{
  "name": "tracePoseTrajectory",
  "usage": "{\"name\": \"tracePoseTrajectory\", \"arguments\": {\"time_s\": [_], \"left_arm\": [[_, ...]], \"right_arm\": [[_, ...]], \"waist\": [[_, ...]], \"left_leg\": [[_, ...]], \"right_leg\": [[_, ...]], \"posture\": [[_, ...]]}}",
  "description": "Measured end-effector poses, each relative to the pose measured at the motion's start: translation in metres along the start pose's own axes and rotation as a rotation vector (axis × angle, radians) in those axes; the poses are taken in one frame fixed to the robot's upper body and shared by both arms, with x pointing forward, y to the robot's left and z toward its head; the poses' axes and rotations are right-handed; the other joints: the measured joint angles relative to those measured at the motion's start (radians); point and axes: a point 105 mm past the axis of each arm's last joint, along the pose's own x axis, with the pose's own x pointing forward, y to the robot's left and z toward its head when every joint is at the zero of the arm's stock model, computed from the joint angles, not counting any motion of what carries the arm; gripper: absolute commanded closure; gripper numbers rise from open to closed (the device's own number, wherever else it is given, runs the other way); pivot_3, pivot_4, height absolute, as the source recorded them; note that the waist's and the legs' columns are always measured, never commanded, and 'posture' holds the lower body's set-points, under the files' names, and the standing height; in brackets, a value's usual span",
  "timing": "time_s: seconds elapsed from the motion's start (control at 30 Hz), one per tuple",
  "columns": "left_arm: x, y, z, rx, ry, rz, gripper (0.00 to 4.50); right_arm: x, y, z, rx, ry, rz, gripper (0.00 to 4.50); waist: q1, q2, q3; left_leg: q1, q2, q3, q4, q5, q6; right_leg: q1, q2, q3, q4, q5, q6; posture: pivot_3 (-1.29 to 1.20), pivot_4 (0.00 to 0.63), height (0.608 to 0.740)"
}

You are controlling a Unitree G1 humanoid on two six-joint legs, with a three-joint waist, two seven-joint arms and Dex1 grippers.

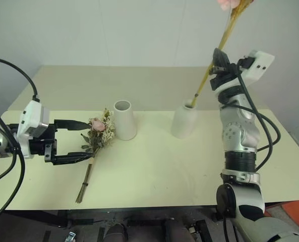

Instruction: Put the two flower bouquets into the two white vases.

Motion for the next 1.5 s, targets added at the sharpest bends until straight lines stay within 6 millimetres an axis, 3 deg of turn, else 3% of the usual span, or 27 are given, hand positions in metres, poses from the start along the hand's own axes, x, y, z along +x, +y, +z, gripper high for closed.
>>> {"name": "tracePoseTrajectory", "arguments": {"time_s": [0.07,0.17,0.3,0.4,0.53,0.67,0.83,0.93,1.07,1.2,1.3,1.4,1.5], "left_arm": [[0.000,-0.001,0.000,-0.009,0.001,-0.003,0.00],[0.001,-0.001,0.000,-0.013,0.000,-0.001,0.00],[0.002,-0.001,0.000,-0.015,0.002,0.007,0.00],[0.003,0.002,-0.003,-0.034,0.004,0.052,0.00],[0.017,0.014,-0.007,-0.115,-0.086,0.313,0.00],[0.029,0.008,-0.027,-0.274,0.030,0.530,0.00],[0.042,-0.011,-0.034,-0.427,0.096,0.613,0.00],[0.043,-0.007,-0.051,-0.496,0.259,0.692,0.00],[0.055,-0.001,-0.082,-0.583,0.440,0.787,0.00],[0.073,-0.003,-0.092,-0.633,0.484,0.755,0.00],[0.076,0.003,-0.097,-0.655,0.512,0.774,0.00],[0.075,0.005,-0.106,-0.695,0.541,0.774,0.57],[0.075,0.008,-0.110,-0.723,0.554,0.768,1.56]], "right_arm": [[-0.002,0.003,-0.005,0.002,0.011,0.015,4.49],[-0.011,0.007,-0.018,-0.004,0.042,0.032,3.77],[-0.024,0.010,-0.031,-0.002,0.075,0.039,2.40],[-0.031,0.014,-0.026,-0.019,0.059,0.054,1.39],[-0.050,0.020,-0.017,-0.064,0.083,0.111,0.04],[-0.078,0.013,-0.007,-0.155,0.224,0.221,0.04],[-0.101,0.010,0.010,-0.257,0.402,0.379,0.04],[-0.110,0.010,0.020,-0.259,0.495,0.471,0.04],[-0.126,0.026,0.033,-0.290,0.596,0.662,0.04],[-0.140,0.030,0.031,-0.248,0.673,0.730,0.04],[-0.147,0.030,0.030,-0.248,0.706,0.738,0.04],[-0.152,0.027,0.031,-0.253,0.720,0.725,0.00],[-0.153,0.024,0.031,-0.258,0.724,0.704,0.00]], "waist": [[0.000,0.000,0.000],[0.001,0.000,0.000],[0.001,0.000,0.000],[0.002,0.000,0.000],[0.009,0.000,0.000],[0.014,0.000,0.000],[0.013,0.000,0.000],[0.010,-0.001,0.000],[0.006,-0.003,-0.001],[0.008,-0.004,-0.001],[0.012,-0.004,-0.001],[0.013,-0.004,-0.001],[0.018,-0.004,-0.001]], "left_leg": [[0.000,0.000,0.000,0.000,0.000,0.000],[0.000,0.000,0.000,0.000,0.000,0.000],[0.000,0.000,0.000,0.000,0.000,0.000],[0.000,0.000,0.000,0.000,0.000,0.000],[-0.001,0.000,-0.001,0.001,0.000,0.000],[-0.001,-0.002,-0.001,0.001,0.000,0.000],[0.004,-0.002,-0.002,0.001,0.000,0.000],[0.018,-0.003,-0.005,0.001,0.000,0.000],[0.018,-0.004,-0.006,0.001,0.000,0.000],[0.014,-0.005,-0.006,0.001,0.000,0.000],[0.013,-0.005,-0.006,0.000,0.000,0.000],[0.011,-0.005,-0.006,0.000,0.000,0.000],[0.010,-0.006,-0.006,0.000,0.000,0.000]], "right_leg": [[0.000,0.000,0.000,0.000,0.000,0.000],[0.000,0.000,0.000,0.000,0.000,0.000],[0.000,0.000,0.000,0.000,0.000,0.001],[0.000,0.000,0.000,0.000,-0.001,0.001],[0.001,-0.001,0.000,0.000,-0.001,0.002],[0.002,-0.002,0.000,0.000,-0.002,0.004],[0.005,-0.001,0.000,0.001,-0.005,0.009],[0.018,0.001,0.000,-0.001,-0.009,0.002],[0.020,0.000,0.001,-0.002,-0.009,0.002],[0.017,0.000,0.001,-0.004,-0.007,0.007],[0.016,0.000,0.001,-0.007,-0.006,0.009],[0.016,0.000,0.001,-0.010,-0.005,0.009],[0.016,-0.001,0.001,-0.012,-0.005,0.009]], "posture": [[0.00,0.150,0.740],[0.00,0.150,0.740],[0.00,0.150,0.740],[0.00,0.150,0.740],[0.00,0.150,0.740],[0.00,0.150,0.740],[0.00,0.150,0.740],[0.00,0.150,0.740],[0.00,0.150,0.740],[0.00,0.150,0.740],[0.00,0.150,0.740],[0.00,0.150,0.740],[0.00,0.150,0.740]]}}
